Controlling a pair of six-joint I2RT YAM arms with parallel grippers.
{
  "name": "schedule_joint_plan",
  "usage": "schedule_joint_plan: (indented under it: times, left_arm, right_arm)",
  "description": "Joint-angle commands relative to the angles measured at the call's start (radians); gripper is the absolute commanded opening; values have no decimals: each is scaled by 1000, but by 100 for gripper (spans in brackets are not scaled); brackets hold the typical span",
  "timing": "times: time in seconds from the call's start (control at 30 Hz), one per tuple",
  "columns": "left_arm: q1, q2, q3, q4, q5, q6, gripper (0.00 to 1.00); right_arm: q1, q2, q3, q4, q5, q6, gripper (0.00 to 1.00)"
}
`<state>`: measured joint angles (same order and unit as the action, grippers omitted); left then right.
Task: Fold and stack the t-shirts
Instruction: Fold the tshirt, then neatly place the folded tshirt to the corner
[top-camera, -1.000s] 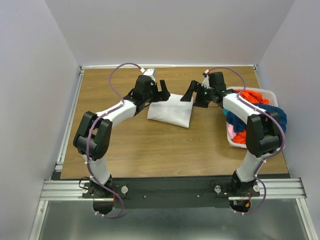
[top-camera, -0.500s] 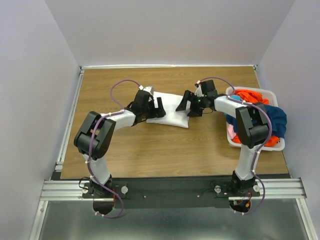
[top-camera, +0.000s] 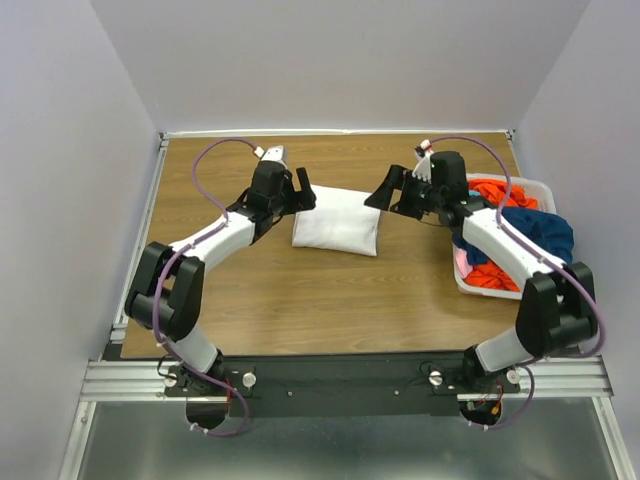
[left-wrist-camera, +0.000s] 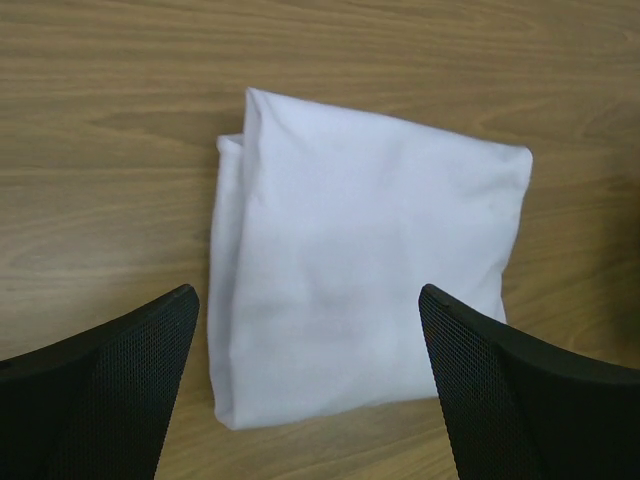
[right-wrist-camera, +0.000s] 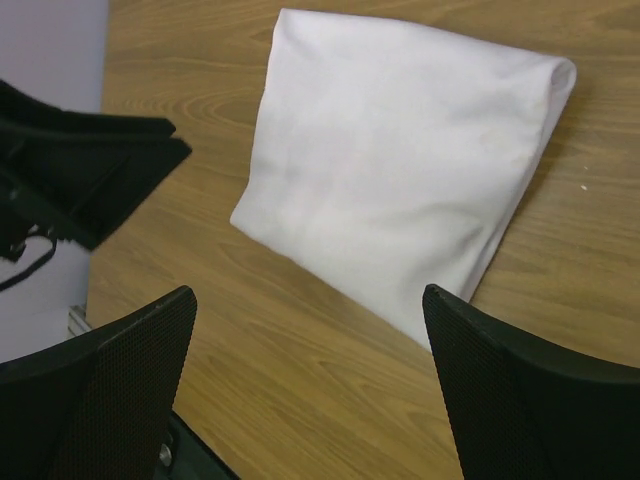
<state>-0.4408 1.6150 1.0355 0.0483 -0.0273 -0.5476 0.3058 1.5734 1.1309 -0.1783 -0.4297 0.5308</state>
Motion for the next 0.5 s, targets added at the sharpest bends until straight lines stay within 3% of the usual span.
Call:
schedule_joint_plan:
  times: [0.0,0.3,0.47]
  left_arm:
    - [40,68,57,-76,-72,28,98]
    - [60,232,163,-100,-28,86,95]
    - [59,298,169,-108,23,98,74]
  right_arm:
    - [-2,-102,-114,-15,92,-12,100]
    - [-2,-222,-181,-64,144,-45,100]
    - [-2,-263,-203,-73,198,-49,100]
